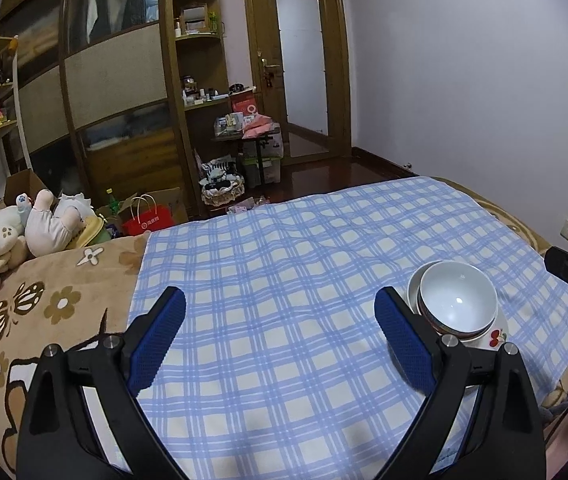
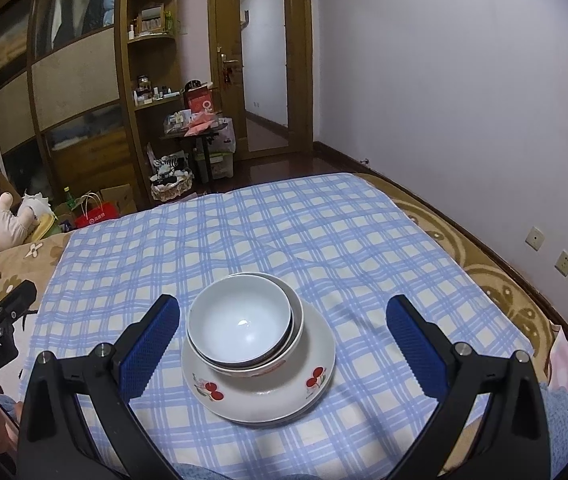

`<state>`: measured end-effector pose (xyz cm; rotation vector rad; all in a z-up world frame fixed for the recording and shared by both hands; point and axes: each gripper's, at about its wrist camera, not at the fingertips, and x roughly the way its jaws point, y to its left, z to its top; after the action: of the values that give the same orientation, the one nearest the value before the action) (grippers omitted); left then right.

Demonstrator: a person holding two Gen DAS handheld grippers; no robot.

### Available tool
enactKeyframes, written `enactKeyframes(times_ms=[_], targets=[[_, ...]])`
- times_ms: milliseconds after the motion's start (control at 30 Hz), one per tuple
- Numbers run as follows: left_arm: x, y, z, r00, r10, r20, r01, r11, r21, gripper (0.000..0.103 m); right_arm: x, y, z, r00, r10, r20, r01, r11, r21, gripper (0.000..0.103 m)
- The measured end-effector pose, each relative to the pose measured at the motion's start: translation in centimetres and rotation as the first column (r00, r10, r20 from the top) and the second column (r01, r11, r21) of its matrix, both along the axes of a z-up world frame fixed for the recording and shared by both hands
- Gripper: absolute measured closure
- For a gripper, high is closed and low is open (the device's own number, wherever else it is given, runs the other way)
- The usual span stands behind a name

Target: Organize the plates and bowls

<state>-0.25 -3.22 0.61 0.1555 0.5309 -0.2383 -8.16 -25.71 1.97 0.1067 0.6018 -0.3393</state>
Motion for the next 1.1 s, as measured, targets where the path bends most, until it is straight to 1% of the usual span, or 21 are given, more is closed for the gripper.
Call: enactKeyframes(times_ms=[533,667,800,900,1100], targets=[[-0.23,-0.03,0.39,1.000,-0.013,0.007,0.013,1.000,0.016,0.009,0.19,-0.16,0.17,1.000,0.004,0.001,-0.004,1.000,-0.003,0.000],[-0.36,-0.03,0.67,0.999,0.011,0.044,-0.012,1.000,0.024,0.009,0.21,-0.14,0.18,1.000,0.003,0.001,-0.003,1.000,-0.003,0.000],[-0.20,-0.07,0.61,1.000,-0.002,0.030,0.001,1.000,0.020,0.009,0.16,-0.14,0.08,1.000,0.000,0.001,0.000,1.000,-0.003,0.000],[-0.27,-0.24,0.66,0.999,-0.002,0.043,0.001,0.999,0.032,0.009,0.20,-0.19,0.18,1.000,0.001,0.001,-0.001,1.000,-0.004,0.000],[-0.29,-0.17,0.60,0.999,-0.004,0.041,0.003,1.000,0.028,0.009,0.19,-0.23,0.16,1.000,0.001,-0.001,-0.001,1.000,-0.003,0.000]])
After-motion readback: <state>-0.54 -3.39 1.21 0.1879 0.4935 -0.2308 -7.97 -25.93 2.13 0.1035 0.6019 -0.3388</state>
